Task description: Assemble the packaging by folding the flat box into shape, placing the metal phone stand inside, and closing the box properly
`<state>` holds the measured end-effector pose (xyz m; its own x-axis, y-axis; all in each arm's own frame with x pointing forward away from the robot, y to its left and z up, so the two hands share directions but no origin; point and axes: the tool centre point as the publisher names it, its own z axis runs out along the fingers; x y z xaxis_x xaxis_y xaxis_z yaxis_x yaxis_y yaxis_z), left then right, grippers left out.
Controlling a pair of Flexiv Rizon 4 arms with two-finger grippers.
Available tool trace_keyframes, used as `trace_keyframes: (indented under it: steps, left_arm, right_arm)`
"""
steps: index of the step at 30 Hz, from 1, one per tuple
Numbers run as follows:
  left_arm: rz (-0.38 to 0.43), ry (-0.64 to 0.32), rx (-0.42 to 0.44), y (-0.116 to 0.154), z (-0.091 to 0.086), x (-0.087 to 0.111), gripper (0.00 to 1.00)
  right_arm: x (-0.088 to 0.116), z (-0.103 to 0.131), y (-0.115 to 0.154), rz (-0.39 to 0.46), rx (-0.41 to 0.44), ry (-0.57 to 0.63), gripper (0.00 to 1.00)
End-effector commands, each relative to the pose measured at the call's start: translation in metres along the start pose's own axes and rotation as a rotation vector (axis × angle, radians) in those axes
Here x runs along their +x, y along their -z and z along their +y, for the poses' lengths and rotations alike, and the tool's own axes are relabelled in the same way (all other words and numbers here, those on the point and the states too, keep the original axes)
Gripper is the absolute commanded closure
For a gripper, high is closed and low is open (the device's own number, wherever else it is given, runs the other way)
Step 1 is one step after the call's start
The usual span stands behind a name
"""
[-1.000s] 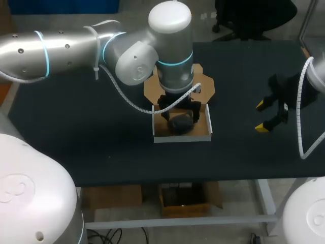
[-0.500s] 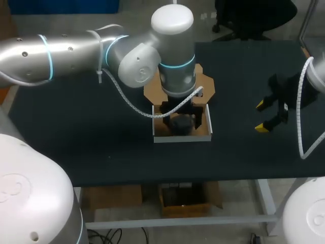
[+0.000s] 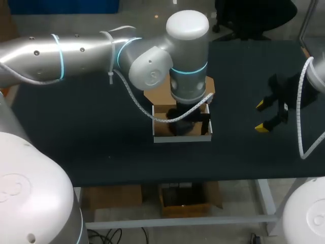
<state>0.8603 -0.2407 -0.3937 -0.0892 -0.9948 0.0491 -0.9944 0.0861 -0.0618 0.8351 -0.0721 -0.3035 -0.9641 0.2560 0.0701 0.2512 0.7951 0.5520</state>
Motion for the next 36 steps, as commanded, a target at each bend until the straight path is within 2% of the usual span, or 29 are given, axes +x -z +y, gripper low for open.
trace_keyframes:
  steps: [1, 10, 36]
  left_arm:
    - [-0.033, 0.011, 0.004, 0.002, 0.007, 0.005, 0.00]
    - [-0.050, 0.048, -0.008, 0.001, 0.028, 0.006, 0.00]
    - [-0.071, 0.108, -0.033, -0.002, 0.058, 0.011, 0.00]
  right_arm:
    - [0.000, 0.000, 0.001, 0.003, -0.002, 0.001, 0.00]
    - [0.000, 0.000, 0.001, 0.003, -0.002, 0.001, 0.00]
    - [0.000, 0.000, 0.001, 0.003, -0.002, 0.001, 0.00]
